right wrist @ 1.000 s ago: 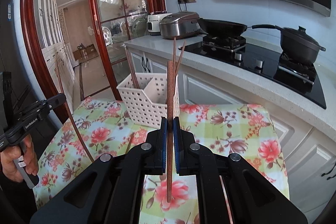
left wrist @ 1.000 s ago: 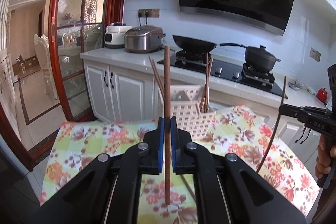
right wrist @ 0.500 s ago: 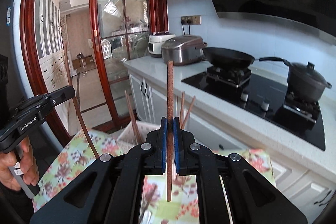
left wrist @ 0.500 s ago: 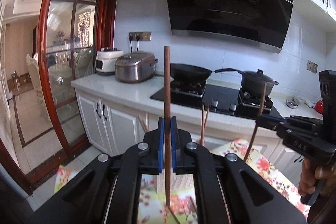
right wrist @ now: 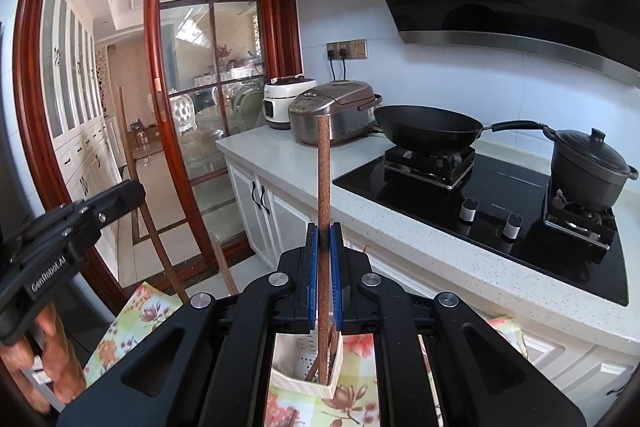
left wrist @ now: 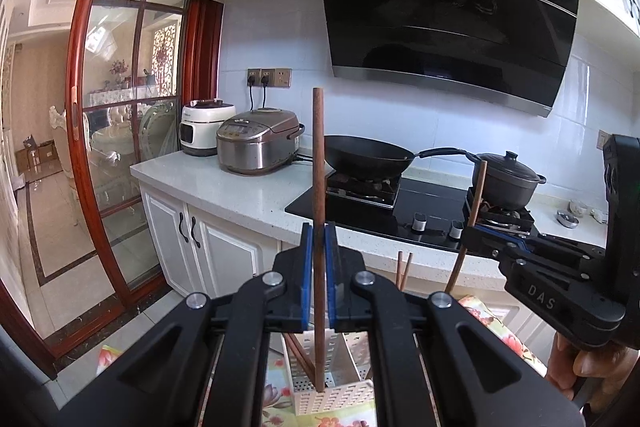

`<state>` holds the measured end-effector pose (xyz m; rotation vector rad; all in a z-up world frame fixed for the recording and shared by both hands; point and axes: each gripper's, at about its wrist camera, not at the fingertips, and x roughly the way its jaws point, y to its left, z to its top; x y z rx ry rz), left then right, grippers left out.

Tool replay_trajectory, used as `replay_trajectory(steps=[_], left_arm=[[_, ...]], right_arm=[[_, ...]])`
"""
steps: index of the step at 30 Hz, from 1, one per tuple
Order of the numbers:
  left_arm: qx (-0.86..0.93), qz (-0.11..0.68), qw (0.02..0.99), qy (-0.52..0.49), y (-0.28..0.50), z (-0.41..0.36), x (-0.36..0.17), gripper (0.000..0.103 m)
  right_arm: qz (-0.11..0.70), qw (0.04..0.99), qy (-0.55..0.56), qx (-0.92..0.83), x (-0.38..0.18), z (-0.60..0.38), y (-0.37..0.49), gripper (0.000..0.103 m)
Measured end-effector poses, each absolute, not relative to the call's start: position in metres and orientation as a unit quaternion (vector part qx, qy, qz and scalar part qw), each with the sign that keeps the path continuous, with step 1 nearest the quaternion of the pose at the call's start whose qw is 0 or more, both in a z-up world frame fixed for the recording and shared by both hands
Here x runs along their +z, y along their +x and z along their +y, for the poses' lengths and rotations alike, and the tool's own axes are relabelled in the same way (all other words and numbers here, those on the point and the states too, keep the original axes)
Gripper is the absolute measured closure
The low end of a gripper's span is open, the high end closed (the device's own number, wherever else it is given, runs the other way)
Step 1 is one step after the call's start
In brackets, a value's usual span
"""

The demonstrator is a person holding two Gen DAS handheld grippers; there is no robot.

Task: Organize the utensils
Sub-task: 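Lower both chopsticks into the basket and open both grippers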

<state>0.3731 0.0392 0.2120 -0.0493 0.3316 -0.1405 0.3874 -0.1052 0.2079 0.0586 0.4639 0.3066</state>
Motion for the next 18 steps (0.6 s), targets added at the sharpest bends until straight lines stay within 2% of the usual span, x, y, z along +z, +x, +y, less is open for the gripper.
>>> replay_trajectory(steps=[18], left_arm=[[-0.046,0.188,0.979,-0.059,0.415,0.048,0.163,0.097]], right_arm=[[0.265,0.952,0.073,0.136,0.163,-0.104,0.416,0.095]])
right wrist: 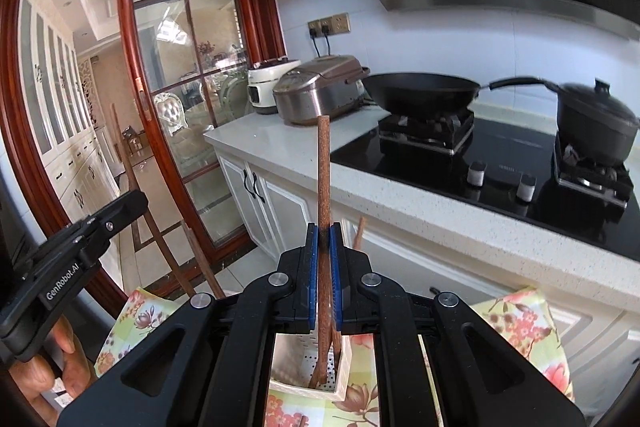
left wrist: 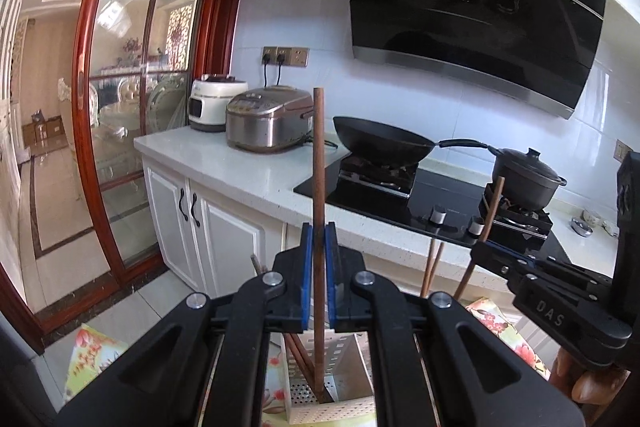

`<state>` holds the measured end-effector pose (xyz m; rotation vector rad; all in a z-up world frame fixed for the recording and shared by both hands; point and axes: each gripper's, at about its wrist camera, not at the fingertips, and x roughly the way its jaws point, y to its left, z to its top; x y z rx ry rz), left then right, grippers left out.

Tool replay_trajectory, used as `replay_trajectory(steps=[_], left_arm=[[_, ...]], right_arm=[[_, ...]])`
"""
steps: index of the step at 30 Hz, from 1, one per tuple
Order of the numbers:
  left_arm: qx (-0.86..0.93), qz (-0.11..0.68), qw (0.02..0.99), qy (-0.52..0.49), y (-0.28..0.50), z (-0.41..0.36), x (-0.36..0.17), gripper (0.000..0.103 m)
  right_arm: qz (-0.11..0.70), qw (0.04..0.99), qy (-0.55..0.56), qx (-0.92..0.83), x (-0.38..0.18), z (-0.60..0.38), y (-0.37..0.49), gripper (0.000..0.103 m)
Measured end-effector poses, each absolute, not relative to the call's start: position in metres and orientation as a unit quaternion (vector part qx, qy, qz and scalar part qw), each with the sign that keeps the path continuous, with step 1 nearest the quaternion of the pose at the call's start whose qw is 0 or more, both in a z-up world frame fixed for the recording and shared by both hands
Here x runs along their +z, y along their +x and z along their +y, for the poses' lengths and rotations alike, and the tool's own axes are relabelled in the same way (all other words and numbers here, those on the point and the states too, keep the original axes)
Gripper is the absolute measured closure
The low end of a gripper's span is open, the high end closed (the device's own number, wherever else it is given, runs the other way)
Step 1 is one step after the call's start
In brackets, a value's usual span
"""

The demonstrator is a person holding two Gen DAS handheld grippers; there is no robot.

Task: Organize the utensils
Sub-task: 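Lower both chopsticks into the basket and open both grippers, then move both open grippers back down to the remaining chopsticks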

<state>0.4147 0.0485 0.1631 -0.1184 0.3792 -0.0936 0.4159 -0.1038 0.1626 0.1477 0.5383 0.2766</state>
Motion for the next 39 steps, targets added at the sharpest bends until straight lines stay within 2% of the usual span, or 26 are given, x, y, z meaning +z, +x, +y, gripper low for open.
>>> replay_trajectory(steps=[13,18,25,27,28,31,32,33,38,39], left_arm=[[-0.04,0.247,0.965,-0.074,0.435,0.052,0.117,0.097],[-0.042,0.292,0.953,-0.074,0.446,0.053,0.101,0.096],[-0.039,0.302,0.95,-0.068,0.444,0.059,0.098,0.088],[-0.04,0.295,0.952,-0.07,0.438,0.062,0.099,0.077],[-0.038,0.293,0.953,-0.071,0.435,0.063,0.101,0.076],[-0.038,0.284,0.955,-0.075,0.423,0.068,0.103,0.076],[-0.036,0.281,0.956,-0.077,0.418,0.069,0.103,0.074],[-0.035,0.277,0.957,-0.079,0.413,0.071,0.104,0.071],[-0.035,0.259,0.961,-0.085,0.365,0.075,0.102,0.067],[-0.034,0.257,0.962,-0.087,0.356,0.076,0.1,0.066]], right_arm=[[0.309,0.936,0.091,0.142,0.126,-0.105,0.428,0.095],[0.335,0.927,0.09,0.144,0.114,-0.102,0.434,0.095],[0.335,0.927,0.081,0.147,0.106,-0.105,0.431,0.092],[0.331,0.928,0.084,0.149,0.106,-0.109,0.427,0.089],[0.328,0.929,0.085,0.15,0.105,-0.112,0.424,0.088],[0.316,0.932,0.087,0.154,0.104,-0.12,0.411,0.071],[0.312,0.933,0.088,0.155,0.103,-0.122,0.407,0.062],[0.308,0.934,0.088,0.155,0.103,-0.125,0.402,0.058],[0.277,0.938,0.097,0.182,0.096,-0.14,0.355,0.057],[0.267,0.939,0.098,0.194,0.094,-0.142,0.344,0.053]])
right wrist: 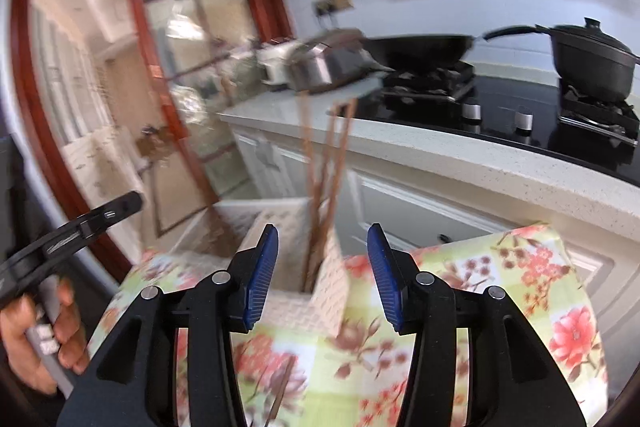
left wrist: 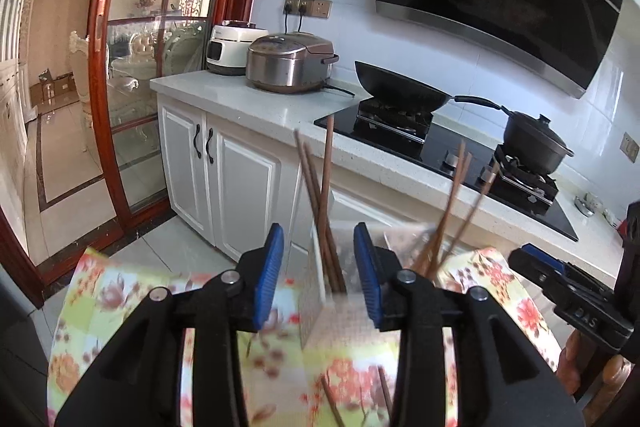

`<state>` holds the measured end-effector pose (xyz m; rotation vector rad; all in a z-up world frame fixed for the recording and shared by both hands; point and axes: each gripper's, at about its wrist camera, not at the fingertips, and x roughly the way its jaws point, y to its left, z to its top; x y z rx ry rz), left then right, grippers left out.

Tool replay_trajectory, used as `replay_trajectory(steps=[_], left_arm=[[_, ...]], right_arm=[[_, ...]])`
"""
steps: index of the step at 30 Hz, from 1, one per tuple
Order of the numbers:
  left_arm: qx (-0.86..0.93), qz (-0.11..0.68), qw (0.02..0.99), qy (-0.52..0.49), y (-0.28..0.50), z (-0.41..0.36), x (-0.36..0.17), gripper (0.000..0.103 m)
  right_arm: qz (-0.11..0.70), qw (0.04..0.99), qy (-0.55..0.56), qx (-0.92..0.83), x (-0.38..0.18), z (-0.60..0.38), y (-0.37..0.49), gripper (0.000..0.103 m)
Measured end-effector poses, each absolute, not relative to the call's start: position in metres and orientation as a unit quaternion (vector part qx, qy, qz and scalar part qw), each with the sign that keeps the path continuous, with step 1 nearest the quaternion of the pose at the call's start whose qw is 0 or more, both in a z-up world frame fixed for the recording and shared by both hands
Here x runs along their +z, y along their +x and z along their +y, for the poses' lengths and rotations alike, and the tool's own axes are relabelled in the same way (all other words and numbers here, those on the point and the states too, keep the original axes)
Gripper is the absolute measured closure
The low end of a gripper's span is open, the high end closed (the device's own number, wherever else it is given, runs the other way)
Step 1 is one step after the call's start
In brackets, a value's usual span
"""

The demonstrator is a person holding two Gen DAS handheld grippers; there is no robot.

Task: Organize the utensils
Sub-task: 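Move both open grippers back down to the remaining chopsticks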

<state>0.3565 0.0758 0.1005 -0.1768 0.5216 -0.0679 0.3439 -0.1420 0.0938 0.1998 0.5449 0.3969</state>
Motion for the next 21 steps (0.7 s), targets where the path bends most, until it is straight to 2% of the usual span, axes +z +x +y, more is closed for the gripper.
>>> replay_trajectory(steps=[3,7,9,11,15,21], left_arm=[[-0.039,0.258,0.96,-0.103,0.311,0.076,0.082,0.063],[-0.052,0.258,0.958,-0.116,0.259,0.072,0.052,0.058],[-0.042,0.254,0.961,-0.104,0.233,0.065,0.037,0.053],[-0.037,0.258,0.961,-0.091,0.215,0.058,0.023,0.048],[-0.048,0.285,0.956,-0.056,0.202,0.041,0.002,0.047],[-0.052,0.309,0.948,-0.061,0.208,0.036,-0.01,0.045]], right_arm=[[0.214,0.944,0.109,0.227,0.08,-0.154,0.292,0.039],[0.172,0.949,0.107,0.24,0.068,-0.161,0.243,0.033],[0.132,0.963,0.083,0.218,0.067,-0.16,0.213,0.023],[0.095,0.977,0.039,0.185,0.066,-0.152,0.189,0.018],[0.047,0.988,-0.073,0.128,0.062,-0.127,0.155,0.018],[0.025,0.991,-0.101,0.089,0.058,-0.121,0.146,0.018]])
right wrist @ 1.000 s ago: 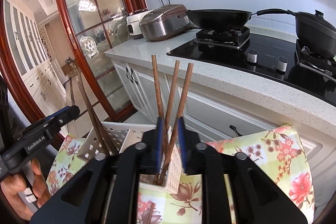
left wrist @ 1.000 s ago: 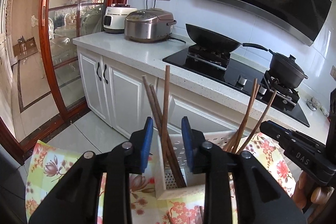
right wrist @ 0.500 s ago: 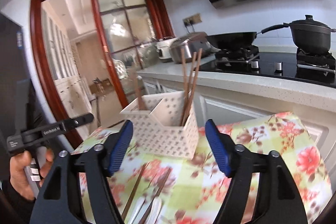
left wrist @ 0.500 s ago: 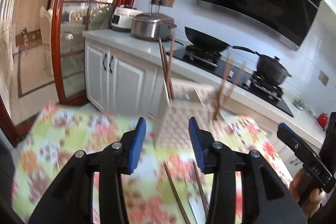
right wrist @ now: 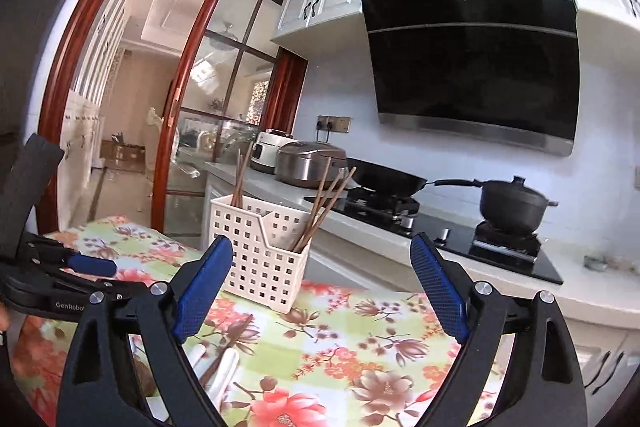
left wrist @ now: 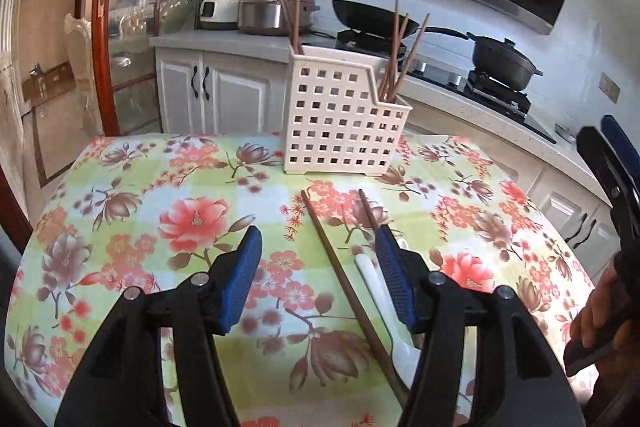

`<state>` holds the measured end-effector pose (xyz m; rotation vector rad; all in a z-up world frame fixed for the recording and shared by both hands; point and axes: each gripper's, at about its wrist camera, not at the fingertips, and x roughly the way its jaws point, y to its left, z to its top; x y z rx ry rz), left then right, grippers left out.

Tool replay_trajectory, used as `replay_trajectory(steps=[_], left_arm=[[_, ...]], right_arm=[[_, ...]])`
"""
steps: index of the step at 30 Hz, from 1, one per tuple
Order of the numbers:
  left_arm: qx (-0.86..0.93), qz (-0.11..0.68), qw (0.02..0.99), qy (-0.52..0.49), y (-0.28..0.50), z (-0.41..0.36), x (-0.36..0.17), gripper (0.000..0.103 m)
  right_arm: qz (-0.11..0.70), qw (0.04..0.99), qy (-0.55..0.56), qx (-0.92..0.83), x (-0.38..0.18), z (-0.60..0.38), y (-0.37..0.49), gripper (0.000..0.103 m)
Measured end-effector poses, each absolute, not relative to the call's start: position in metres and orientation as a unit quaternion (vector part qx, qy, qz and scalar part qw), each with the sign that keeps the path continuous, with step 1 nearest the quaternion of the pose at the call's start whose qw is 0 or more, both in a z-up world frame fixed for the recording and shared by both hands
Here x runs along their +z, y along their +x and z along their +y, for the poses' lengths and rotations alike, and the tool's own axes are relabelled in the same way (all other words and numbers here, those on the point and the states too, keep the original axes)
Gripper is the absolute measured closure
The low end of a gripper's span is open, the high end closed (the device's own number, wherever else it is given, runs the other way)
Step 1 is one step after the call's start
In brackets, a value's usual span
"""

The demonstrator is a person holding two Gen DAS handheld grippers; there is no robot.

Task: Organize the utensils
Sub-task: 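Move both open grippers back down to the remaining chopsticks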

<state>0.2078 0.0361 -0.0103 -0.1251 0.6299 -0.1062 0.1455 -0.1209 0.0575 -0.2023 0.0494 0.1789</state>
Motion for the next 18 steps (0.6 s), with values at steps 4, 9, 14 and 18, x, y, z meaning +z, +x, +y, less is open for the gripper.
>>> replay_trajectory(steps=[4,9,14,18], left_arm=[[-0.053,0.32,0.944,-0.062,0.213,0.036,-0.013,0.045],[-0.051,0.335,0.939,-0.06,0.22,0.036,-0.016,0.045],[-0.05,0.355,0.931,-0.064,0.232,0.034,-0.022,0.045],[-0.047,0.371,0.925,-0.064,0.246,0.031,-0.028,0.045]], right_arm=[[0.023,0.988,-0.129,0.081,0.052,-0.116,0.144,0.018],[0.06,0.988,-0.121,0.079,0.043,-0.117,0.157,0.018],[0.146,0.982,-0.097,0.076,0.028,-0.125,0.184,0.018],[0.196,0.975,-0.066,0.08,0.013,-0.132,0.199,0.018]])
